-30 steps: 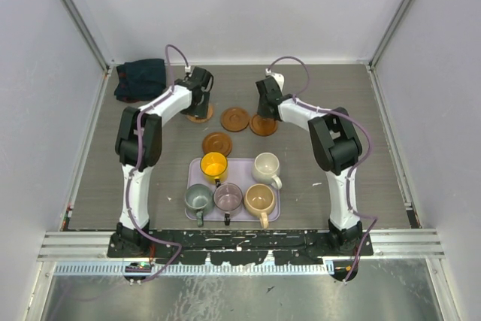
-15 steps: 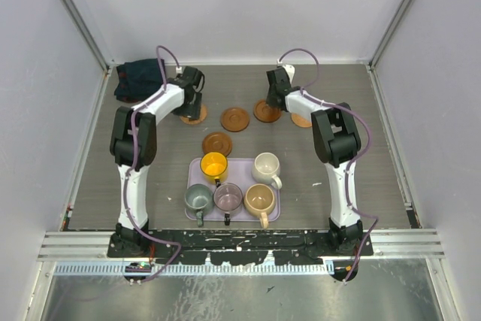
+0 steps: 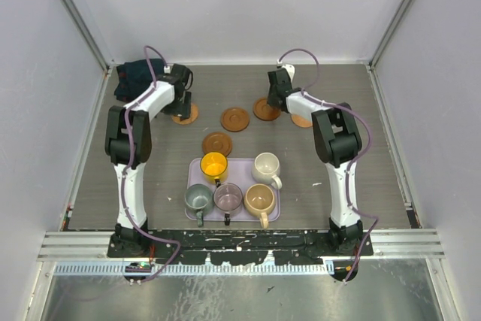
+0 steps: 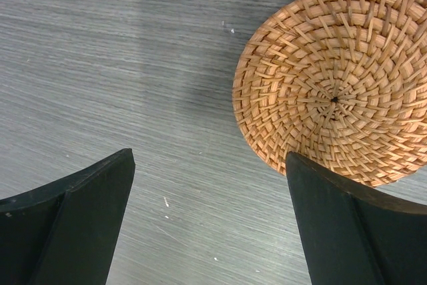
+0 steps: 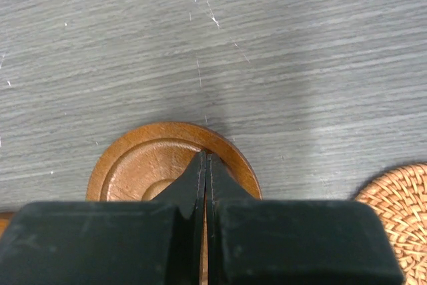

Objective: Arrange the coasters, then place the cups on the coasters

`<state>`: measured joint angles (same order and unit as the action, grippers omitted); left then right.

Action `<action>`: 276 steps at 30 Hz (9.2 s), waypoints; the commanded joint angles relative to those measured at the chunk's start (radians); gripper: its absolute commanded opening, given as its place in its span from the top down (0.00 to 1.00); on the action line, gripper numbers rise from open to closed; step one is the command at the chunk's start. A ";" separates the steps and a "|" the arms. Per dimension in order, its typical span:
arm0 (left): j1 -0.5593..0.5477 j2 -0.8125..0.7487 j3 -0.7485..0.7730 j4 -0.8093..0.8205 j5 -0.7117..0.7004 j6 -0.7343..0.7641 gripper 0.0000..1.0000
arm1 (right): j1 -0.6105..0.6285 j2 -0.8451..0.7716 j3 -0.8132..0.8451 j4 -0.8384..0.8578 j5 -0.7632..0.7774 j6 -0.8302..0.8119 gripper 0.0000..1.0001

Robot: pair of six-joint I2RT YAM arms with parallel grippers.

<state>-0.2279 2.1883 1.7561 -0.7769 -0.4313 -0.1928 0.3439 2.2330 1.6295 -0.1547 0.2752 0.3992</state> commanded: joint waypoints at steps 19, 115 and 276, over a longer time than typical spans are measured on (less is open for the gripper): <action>-0.002 -0.407 -0.270 0.238 0.249 -0.021 0.02 | 0.154 -0.317 -0.136 0.001 -0.172 -0.173 0.99; -0.087 -0.644 -0.687 0.355 0.112 -0.128 0.02 | 0.359 0.309 0.343 -0.159 -0.345 -0.213 0.95; -0.080 -0.096 -0.241 0.342 0.169 -0.122 0.02 | 0.060 -0.044 -0.017 -0.073 -0.049 -0.215 0.99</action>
<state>-0.3149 2.0853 1.5032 -0.4202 -0.2394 -0.3187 0.4057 2.2078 1.6455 -0.2745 0.2359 0.1684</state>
